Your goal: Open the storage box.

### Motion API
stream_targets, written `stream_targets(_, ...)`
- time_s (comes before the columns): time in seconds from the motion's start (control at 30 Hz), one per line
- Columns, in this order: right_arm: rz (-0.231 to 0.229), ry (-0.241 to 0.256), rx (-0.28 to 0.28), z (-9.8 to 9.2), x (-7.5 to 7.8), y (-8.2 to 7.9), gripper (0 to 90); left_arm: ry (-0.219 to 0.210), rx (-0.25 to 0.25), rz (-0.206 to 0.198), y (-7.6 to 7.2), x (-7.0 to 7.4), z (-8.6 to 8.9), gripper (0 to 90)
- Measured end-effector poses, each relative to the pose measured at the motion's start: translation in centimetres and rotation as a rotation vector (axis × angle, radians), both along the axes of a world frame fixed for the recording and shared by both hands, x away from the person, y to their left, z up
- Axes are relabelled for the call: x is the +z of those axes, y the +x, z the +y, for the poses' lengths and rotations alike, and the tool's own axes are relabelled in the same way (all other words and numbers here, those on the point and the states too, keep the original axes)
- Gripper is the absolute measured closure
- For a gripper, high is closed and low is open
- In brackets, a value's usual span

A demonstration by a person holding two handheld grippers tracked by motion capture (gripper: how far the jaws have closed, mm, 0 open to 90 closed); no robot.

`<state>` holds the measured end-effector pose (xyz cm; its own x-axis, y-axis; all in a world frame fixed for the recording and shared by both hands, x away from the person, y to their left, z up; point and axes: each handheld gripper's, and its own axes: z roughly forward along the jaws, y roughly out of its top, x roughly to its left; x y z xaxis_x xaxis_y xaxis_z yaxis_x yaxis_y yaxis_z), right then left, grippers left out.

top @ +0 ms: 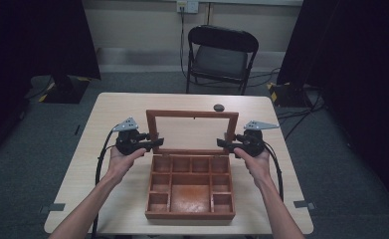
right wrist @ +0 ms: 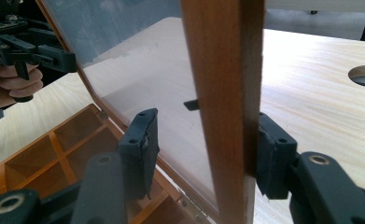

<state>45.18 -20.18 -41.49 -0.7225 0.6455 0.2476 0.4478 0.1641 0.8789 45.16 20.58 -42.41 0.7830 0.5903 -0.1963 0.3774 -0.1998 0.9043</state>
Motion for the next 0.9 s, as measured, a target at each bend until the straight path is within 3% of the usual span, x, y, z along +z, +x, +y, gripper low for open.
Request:
stream_targets(0.43,-0.001,-0.028,-0.017,0.2,-0.8,0.3,50.9,-0.002,0.009,0.008,0.3,-0.2,0.0,59.9)
stream_targets(0.6,0.002,-0.021,-0.018,0.2,-0.9,0.5,51.3,0.030,-0.001,0.027,0.5,-0.8,-0.1,59.8)
stream_targets(0.9,0.001,-0.019,-0.027,0.2,-1.0,0.7,51.4,0.046,0.008,0.032,0.6,-1.3,0.2,62.7)
